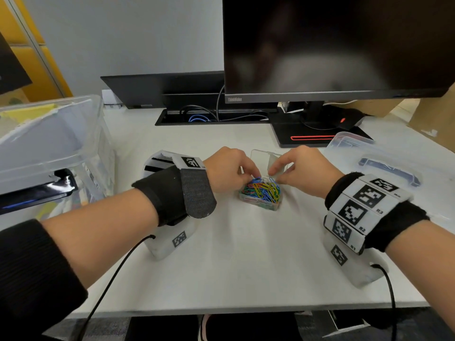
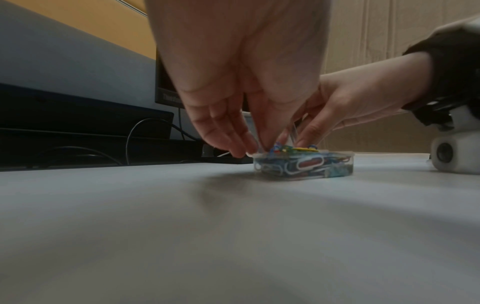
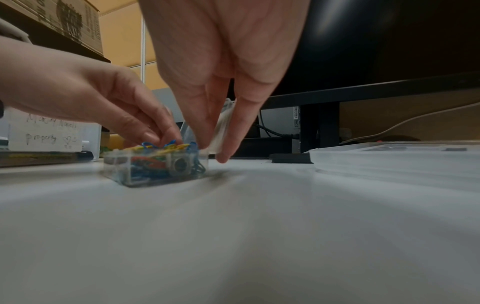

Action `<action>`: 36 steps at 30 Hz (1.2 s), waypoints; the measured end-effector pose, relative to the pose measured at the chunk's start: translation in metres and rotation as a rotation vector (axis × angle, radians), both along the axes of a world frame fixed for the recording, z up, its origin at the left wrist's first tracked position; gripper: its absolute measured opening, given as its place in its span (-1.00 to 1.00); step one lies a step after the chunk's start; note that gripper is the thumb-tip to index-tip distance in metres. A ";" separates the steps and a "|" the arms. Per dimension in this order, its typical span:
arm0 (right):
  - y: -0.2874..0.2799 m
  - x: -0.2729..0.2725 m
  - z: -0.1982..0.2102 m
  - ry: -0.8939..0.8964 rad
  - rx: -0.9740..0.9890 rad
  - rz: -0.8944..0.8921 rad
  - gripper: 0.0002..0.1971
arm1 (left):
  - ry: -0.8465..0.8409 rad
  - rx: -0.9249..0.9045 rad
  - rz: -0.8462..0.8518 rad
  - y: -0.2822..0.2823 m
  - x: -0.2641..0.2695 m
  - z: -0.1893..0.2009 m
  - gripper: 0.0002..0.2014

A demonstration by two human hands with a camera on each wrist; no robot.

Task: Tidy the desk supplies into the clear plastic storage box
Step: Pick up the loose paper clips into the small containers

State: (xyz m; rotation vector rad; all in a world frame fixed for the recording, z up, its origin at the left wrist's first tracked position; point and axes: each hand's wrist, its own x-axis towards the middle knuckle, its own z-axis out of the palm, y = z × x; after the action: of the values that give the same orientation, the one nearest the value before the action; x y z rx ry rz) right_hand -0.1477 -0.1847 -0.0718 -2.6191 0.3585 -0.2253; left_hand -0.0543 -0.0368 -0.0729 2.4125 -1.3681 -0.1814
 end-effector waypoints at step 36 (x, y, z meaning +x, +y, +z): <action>0.003 -0.001 0.005 -0.151 0.044 0.000 -0.71 | 0.613 -0.108 0.024 0.003 0.009 -0.001 -0.83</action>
State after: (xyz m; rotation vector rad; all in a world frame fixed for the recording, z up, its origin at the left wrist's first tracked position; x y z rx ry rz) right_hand -0.1487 -0.1813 -0.0672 -2.5401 0.3073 -0.4076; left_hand -0.0457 -0.0340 -0.0742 2.0319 -1.0297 -0.7485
